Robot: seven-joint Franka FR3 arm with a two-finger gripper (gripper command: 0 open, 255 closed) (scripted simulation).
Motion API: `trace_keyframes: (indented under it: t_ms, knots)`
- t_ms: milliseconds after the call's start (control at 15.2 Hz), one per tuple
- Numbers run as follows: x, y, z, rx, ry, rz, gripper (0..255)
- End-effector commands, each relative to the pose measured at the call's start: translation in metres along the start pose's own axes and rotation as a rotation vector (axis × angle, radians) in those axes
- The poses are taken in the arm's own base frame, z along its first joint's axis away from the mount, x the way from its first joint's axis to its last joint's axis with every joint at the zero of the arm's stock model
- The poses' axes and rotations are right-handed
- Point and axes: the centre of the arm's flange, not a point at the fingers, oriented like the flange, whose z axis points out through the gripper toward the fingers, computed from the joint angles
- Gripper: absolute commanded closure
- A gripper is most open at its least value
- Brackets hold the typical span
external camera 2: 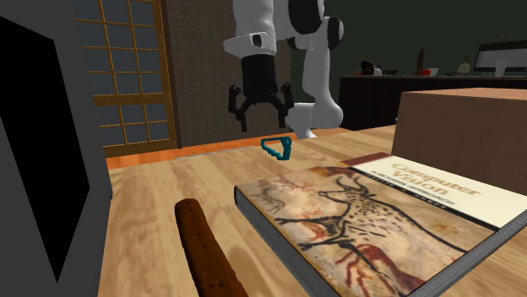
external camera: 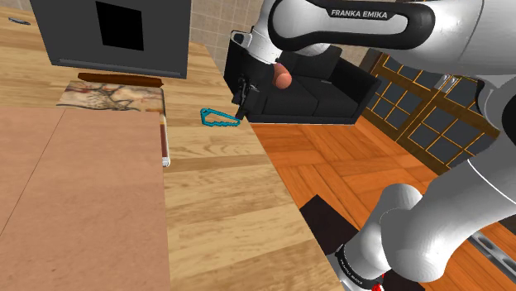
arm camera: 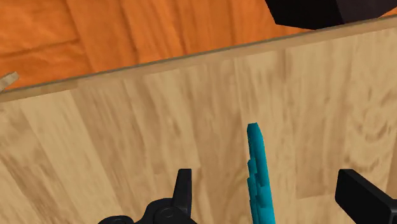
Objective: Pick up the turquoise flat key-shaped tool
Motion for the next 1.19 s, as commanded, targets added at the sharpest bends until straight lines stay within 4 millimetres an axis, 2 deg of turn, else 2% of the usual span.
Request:
trace_keyframes:
  t_ms: [0,132,594,726,792,1122]
  knots:
    - [0.023,-0.005,0.005,0.007,0.018,-0.097,0]
    - [0.041,-0.008,0.009,0.012,0.031,-0.171,0]
    - [0.034,-0.007,0.046,0.012,0.031,-0.171,0]
    - [0.034,-0.007,0.049,0.012,0.031,-0.171,0]
    - [0.034,-0.007,0.048,0.012,0.031,-0.171,255]
    - [0.034,-0.007,0.048,0.012,0.031,-0.171,255]
